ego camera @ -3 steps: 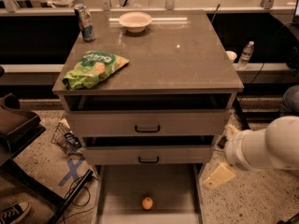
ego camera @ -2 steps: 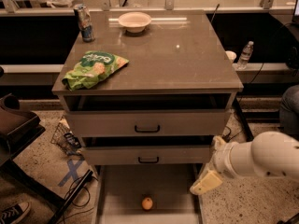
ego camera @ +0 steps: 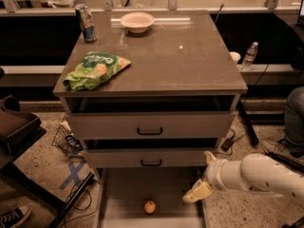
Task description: Pick orange from bottom drawer and place on counter
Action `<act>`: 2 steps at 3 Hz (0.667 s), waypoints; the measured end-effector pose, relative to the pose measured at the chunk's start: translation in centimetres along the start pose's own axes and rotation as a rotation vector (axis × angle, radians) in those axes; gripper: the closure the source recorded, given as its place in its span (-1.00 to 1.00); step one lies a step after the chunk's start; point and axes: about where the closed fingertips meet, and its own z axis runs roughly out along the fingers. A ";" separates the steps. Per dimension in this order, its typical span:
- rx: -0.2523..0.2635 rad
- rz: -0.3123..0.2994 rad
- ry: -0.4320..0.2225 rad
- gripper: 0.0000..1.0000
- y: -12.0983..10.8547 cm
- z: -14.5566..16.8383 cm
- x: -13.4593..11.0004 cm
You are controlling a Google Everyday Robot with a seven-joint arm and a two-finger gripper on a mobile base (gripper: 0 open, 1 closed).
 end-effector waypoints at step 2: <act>-0.011 0.029 -0.004 -1.00 0.6 2.0 0.8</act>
Offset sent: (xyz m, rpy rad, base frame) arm 0.0014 0.0111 -0.0322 0.0258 0.0283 -0.0360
